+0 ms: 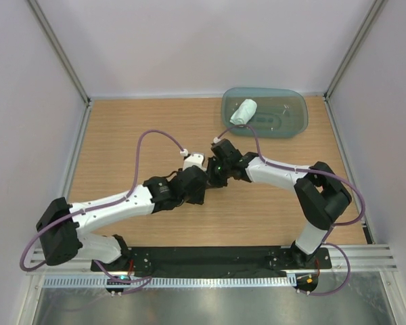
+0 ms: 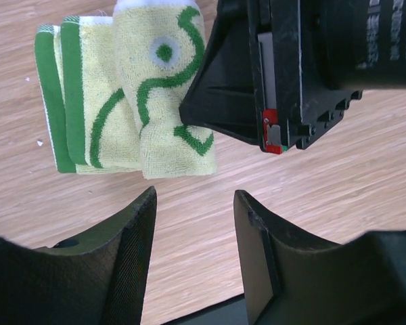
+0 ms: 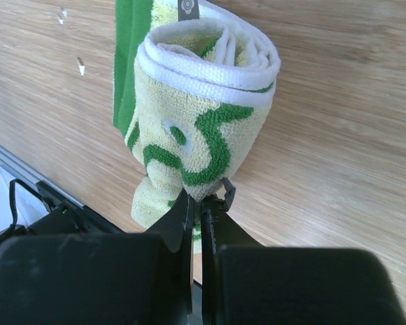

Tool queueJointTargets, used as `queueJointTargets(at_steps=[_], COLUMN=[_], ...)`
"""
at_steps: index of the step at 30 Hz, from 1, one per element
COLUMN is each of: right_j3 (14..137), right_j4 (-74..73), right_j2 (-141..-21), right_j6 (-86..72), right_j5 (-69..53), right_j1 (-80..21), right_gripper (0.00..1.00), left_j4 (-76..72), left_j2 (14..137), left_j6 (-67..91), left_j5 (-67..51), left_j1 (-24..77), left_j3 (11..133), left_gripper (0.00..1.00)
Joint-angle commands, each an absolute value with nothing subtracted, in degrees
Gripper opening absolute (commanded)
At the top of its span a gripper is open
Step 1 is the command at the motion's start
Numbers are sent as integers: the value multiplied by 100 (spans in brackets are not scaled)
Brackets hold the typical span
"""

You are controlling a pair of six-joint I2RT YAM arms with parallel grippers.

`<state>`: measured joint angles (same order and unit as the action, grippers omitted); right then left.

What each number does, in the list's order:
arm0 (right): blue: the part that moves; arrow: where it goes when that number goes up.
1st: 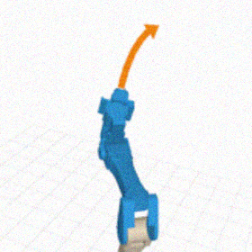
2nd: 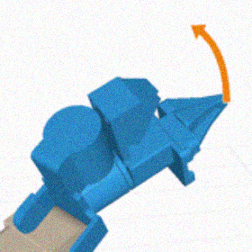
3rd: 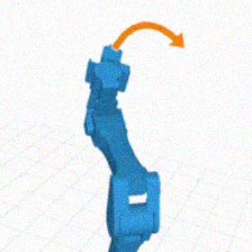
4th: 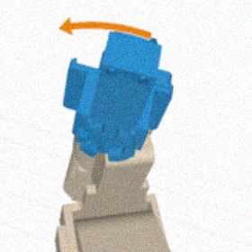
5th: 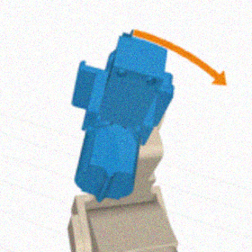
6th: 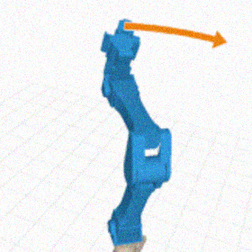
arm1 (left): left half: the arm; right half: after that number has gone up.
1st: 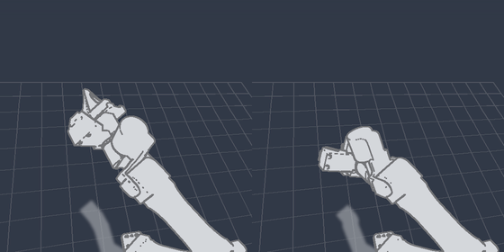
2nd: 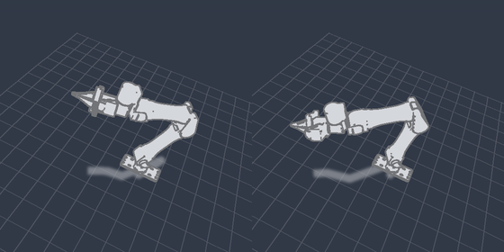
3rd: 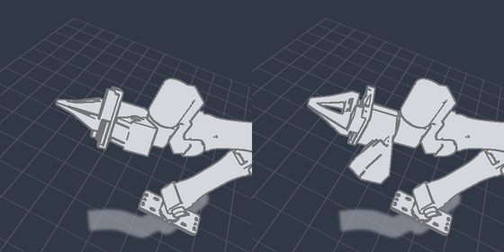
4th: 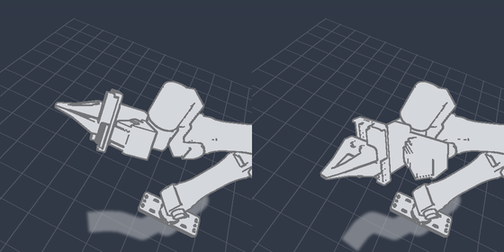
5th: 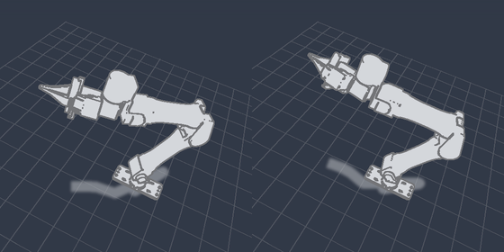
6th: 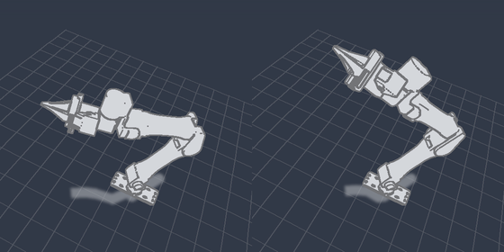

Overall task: Roll the towels
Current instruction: Roll the towel

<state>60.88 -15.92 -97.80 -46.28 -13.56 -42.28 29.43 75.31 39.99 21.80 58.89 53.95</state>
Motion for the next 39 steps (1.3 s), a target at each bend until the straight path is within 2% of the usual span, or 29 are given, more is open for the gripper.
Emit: queueJointTargets(at_steps=[1,14,19,29,33,36,37,39], right_j3=[6337,6398,6416,6592,6583,6618,6636,6645], right_j4=[-1977,-2162,-2188,-2162,-1952,-1925,-1925,-1907], right_j2=[-9809,-9677,-9642,-9703,-9835,-9879,-9888,-9896], right_j6=[-4614,-4623,-4605,-4667,-4790,-4816,-4808,-4843], right_j5=[-1248,-1336,-1467,-1985,-2425,-2714,-2812,-3005], right_j1=[-4271,-4307,-4307,-4307,-4298,-4298,-4280,-4228], right_gripper=[1,1,1,1,1,2,2,3], left_j4=[2392,2004,2039,1828,1775,1749,1749,1758], left_j2=[7760,9087,9325,9931,10002,10028,10046,10098], left_j6=[3929,3735,3841,3876,3972,4034,4052,4087], left_j5=[2566,2689,2839,2567,2400,2285,2285,2259], left_j1=[6108,6240,6231,6161,5898,5775,5722,5678], left_j3=[5239,5651,5572,5564,5494,5440,5432,5440], left_gripper=[52,56,61,60,52,40,33,28])
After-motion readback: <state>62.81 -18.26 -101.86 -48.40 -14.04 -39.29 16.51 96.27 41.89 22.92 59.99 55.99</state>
